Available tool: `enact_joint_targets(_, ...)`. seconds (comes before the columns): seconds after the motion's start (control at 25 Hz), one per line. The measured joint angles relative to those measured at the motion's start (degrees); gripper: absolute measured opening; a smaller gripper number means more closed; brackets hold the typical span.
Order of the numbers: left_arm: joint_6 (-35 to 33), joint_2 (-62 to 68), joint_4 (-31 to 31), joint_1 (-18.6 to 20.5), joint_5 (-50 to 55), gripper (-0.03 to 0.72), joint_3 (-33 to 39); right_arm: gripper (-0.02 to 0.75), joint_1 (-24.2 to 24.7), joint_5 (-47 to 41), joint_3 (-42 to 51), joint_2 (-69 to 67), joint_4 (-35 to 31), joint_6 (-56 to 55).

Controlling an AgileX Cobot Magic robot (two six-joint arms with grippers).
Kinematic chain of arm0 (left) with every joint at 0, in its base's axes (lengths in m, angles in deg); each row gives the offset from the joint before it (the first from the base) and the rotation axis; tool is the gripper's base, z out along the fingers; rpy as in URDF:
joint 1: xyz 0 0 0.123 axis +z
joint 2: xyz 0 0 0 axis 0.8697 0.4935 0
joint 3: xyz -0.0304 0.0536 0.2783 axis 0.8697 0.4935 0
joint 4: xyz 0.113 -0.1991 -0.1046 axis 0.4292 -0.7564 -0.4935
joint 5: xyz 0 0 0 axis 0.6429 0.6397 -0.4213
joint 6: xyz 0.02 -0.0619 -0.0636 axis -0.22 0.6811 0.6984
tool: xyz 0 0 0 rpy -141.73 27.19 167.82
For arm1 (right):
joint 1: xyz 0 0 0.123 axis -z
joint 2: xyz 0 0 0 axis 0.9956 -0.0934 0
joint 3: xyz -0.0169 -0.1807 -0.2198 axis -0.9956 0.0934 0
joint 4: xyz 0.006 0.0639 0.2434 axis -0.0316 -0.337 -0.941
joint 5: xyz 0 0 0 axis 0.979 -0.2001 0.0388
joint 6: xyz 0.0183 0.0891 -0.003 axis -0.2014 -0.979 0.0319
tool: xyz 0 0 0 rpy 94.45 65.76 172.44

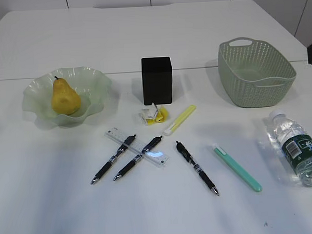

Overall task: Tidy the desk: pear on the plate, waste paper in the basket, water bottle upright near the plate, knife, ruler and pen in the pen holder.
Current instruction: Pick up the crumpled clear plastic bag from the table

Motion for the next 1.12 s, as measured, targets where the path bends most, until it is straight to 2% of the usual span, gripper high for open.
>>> enact_joint_targets(0.28,-0.17,-10.28,0.0,0.0,-5.97,0.521,15.99,0.586,-0.48,-2.86,-7.84,-7.23,-0.89,0.0)
enact_joint_targets(0.44,-0.12,-14.35,-0.83,0.0,-7.45,0.521,21.38,0.586,-4.72,-3.22,-12.39,-13.05,-0.89,0.0)
enact_joint_targets(0.76,-0.21,-15.32,-1.2,0.0,-8.39,0.521,22.95,0.585,-17.94,-1.68,-24.24,-30.44,7.61,-4.79)
enact_joint_targets(0.92,-0.21,-15.32,-1.2,0.0,-8.75,0.521,22.95,0.586,-20.83,-0.84,-31.55,-39.83,8.57,-5.9)
enact_joint_targets(1.12,-0.21,-15.32,-1.23,0.0,-9.81,0.521,22.95,0.586,-21.83,-0.38,-38.8,-49.83,9.02,-7.2)
